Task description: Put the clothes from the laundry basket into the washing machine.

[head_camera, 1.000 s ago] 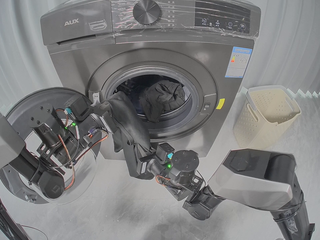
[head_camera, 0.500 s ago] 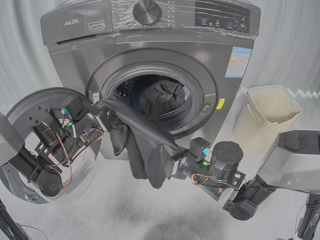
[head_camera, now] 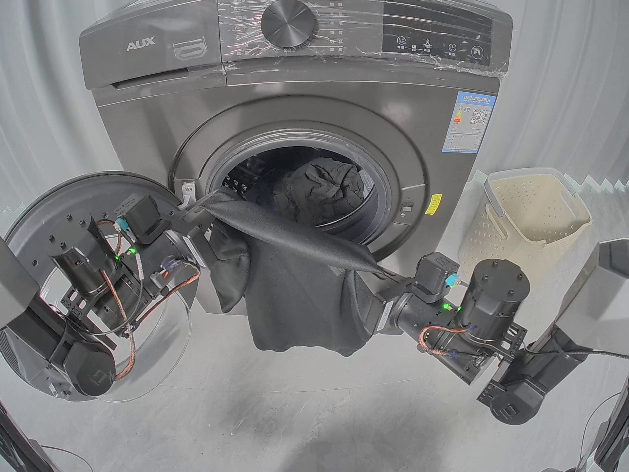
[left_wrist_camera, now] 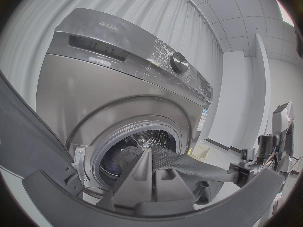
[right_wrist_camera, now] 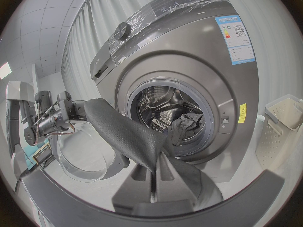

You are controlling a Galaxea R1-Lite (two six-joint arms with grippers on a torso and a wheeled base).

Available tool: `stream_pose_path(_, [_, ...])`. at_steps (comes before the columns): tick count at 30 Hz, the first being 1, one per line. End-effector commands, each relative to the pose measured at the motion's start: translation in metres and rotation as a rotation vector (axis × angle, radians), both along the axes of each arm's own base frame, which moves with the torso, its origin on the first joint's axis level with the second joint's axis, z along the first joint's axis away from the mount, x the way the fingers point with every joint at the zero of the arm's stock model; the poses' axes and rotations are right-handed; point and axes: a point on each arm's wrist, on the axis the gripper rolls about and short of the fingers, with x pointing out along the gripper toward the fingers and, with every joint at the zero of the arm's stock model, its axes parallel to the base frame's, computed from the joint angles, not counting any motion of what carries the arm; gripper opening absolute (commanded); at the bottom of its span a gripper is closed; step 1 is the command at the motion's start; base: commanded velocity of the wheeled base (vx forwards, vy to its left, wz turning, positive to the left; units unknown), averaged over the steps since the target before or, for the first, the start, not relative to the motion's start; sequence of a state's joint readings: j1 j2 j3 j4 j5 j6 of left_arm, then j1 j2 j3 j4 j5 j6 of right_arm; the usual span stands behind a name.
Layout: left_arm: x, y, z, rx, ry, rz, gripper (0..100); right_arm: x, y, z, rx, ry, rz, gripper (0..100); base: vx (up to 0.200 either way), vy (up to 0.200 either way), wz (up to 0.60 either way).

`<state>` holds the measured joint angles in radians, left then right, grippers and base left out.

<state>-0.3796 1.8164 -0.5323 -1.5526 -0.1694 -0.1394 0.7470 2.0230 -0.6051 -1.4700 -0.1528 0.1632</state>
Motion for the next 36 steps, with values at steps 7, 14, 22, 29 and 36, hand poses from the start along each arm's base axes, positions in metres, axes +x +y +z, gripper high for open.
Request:
stream_pose_path(7, [-0.015,-0.02,0.001,0.002,-0.001,-0.075,0,0.048,0.01,-0.039,-0.042,0.034,-0.068,100,0.0,0.0,0.0])
stream_pose_path(14, [-0.021,-0.03,0.001,0.002,-0.001,-0.106,0,0.064,0.014,-0.068,-0.084,0.066,-0.091,100,0.0,0.0,0.0])
stream_pose_path(22, [-0.022,-0.032,0.0,0.003,0.001,-0.115,0,0.059,0.022,-0.078,-0.099,0.085,-0.068,100,0.0,0.0,0.0])
stream_pose_path(29, [-0.017,-0.033,-0.002,-0.001,0.008,-0.087,0,0.036,0.034,-0.091,-0.138,0.128,-0.008,100,0.0,0.0,0.0])
stream_pose_path(36, [-0.014,-0.033,-0.003,-0.003,0.011,-0.079,0,0.008,0.038,-0.099,-0.183,0.171,0.053,100,0.0,0.0,0.0])
